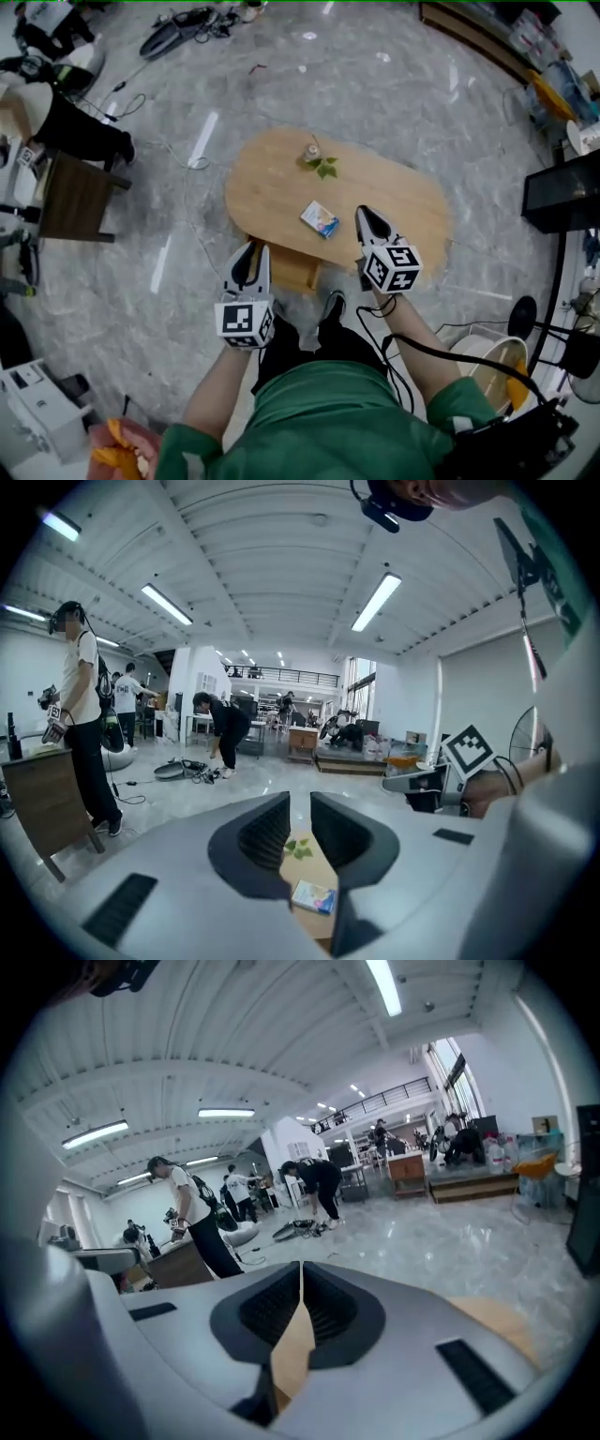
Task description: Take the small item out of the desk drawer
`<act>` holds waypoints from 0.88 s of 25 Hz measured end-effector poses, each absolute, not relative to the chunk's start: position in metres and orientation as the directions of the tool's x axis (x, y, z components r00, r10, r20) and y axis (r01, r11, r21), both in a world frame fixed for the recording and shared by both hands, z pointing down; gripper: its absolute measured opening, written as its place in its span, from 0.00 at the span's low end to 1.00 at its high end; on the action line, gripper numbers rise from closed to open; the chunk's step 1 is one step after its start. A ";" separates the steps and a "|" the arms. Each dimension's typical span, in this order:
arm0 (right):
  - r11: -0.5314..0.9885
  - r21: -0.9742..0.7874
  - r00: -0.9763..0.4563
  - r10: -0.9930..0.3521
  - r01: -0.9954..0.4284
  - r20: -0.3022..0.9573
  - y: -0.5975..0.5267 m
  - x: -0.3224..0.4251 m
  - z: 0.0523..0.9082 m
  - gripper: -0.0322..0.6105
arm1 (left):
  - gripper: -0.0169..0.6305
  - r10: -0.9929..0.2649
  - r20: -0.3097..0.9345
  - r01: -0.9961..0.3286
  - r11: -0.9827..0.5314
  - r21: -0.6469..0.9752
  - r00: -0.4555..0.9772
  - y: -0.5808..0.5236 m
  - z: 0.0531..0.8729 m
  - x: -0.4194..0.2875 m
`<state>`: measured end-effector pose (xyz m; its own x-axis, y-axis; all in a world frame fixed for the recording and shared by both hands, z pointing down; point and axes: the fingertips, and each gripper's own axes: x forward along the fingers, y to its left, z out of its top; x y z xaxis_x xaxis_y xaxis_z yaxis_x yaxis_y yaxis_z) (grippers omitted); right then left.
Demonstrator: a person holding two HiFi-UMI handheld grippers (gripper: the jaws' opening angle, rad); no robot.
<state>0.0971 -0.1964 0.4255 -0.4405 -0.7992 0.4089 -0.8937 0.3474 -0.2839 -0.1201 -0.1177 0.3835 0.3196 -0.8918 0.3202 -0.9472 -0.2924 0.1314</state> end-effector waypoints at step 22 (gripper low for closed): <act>0.404 0.059 -0.405 -0.914 -0.913 -0.011 -0.122 0.158 0.185 0.09 | 0.15 -0.942 0.022 -0.942 -0.336 0.002 0.336 -0.116 0.198 -0.041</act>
<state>0.1578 -0.1220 0.1846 -0.4054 -0.9141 -0.0106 -0.9128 0.4042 0.0589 -0.0414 -0.1156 0.1980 0.3361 -0.9416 0.0218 -0.9418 -0.3362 0.0016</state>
